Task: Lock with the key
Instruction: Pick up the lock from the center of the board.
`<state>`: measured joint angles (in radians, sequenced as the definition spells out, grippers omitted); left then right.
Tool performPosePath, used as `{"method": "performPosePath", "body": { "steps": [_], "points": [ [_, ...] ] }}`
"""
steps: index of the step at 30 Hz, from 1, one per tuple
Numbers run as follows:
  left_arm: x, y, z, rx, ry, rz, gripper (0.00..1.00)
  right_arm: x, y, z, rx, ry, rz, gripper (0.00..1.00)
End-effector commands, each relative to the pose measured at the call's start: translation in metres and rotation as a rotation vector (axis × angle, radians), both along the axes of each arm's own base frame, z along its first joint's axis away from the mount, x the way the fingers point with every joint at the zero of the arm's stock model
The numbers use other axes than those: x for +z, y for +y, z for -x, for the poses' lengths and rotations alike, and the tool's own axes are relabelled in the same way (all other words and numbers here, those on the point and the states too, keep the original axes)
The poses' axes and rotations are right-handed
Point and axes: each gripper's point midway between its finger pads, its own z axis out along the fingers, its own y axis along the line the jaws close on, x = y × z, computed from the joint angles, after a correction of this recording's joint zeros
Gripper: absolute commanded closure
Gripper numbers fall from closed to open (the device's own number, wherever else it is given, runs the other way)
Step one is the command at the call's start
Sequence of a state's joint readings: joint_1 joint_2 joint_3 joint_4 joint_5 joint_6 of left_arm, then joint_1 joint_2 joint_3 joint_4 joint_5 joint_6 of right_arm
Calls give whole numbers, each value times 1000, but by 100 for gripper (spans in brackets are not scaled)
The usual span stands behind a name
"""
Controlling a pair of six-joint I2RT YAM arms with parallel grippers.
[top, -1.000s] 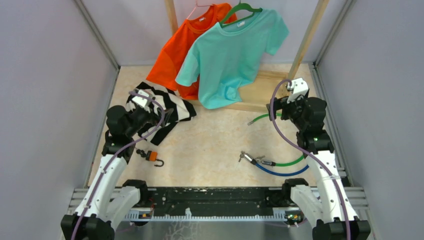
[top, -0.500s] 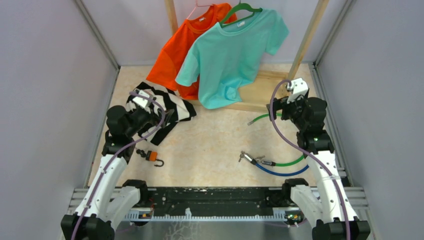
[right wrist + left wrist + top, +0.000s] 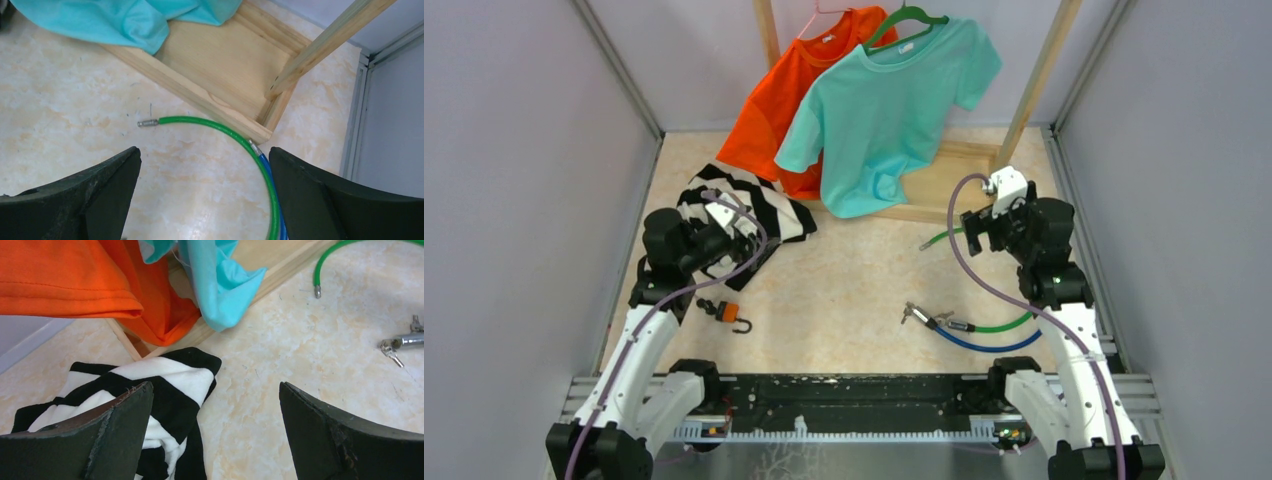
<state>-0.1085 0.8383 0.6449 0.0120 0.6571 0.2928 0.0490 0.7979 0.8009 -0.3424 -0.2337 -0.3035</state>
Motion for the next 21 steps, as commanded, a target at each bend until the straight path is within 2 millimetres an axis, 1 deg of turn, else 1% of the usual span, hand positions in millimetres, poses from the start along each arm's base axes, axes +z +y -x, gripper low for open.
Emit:
{"method": "performPosePath", "body": {
  "steps": [1,3,6,9,12,15,17,18,21],
  "points": [
    [0,-5,6,-83,-31,-68,1,13,-3,10,65,-19,115,1],
    [-9,-6,9,-118,-25,-107,1,3,1,18,122,17,154,1],
    [-24,-6,15,-170,-10,-180,1,-18,8,34,217,95,206,1],
    [-44,-3,26,-253,9,-298,1,-31,14,43,271,137,225,1],
    [-59,3,35,-286,50,-372,1,-42,18,50,304,165,225,1],
    [-66,4,41,-311,74,-397,1,-61,19,60,370,215,272,1],
    [-68,4,41,-317,84,-399,1,-78,18,69,418,269,307,1],
    [-69,3,41,-319,89,-396,1,-87,18,77,449,310,319,2],
    [-69,-1,38,-328,94,-360,1,-111,17,92,512,402,347,6]
  ]
}}
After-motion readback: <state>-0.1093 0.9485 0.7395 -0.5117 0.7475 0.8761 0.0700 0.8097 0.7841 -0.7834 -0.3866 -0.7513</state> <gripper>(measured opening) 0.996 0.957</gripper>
